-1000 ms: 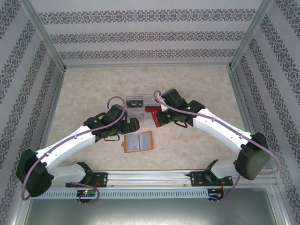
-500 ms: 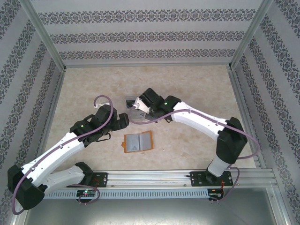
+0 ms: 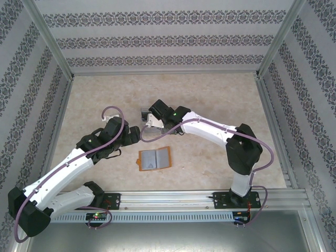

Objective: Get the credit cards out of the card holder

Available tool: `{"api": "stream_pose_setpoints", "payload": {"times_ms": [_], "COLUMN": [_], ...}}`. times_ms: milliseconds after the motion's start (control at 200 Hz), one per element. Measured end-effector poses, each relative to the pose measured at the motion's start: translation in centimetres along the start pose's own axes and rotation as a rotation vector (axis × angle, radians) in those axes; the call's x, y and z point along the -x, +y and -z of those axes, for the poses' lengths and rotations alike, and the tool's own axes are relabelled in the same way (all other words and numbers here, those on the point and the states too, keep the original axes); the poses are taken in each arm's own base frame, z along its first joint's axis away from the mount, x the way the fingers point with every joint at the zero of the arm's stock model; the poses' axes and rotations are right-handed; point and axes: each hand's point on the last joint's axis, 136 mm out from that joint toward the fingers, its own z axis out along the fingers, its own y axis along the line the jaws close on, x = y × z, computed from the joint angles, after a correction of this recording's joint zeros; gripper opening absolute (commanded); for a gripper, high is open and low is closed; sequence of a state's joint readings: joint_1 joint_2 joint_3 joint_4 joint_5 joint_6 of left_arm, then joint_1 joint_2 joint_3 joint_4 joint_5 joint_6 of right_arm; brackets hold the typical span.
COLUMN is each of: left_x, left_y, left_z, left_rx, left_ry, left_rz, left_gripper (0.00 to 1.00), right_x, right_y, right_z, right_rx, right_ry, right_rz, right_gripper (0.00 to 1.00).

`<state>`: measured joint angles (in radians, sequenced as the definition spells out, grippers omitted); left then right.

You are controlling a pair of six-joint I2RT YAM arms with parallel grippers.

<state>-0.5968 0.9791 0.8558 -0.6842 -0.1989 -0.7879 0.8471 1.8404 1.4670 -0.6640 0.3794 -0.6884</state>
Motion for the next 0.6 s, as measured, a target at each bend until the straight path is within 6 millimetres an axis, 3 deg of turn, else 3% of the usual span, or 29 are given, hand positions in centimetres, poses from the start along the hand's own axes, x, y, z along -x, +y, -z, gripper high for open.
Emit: {"api": "stream_pose_setpoints", "payload": {"times_ms": [240, 600], "left_x": [0.2, 0.1], "left_y": [0.4, 0.8], "left_z": [0.4, 0.5], "left_rx": [0.002, 0.004], "left_ry": [-0.010, -0.012], "left_rz": [0.008, 0.012], "left_gripper": [1.00, 1.00], "right_x": [-0.1, -0.9], "right_y": [-0.1, -0.8], "right_z": [-1.6, -2.4], "right_rx": [-0.014, -0.015], "right_ry": [0.031, 0.047], "right_rz": [0.023, 0.000], "right_gripper": [0.00, 0.00]}}
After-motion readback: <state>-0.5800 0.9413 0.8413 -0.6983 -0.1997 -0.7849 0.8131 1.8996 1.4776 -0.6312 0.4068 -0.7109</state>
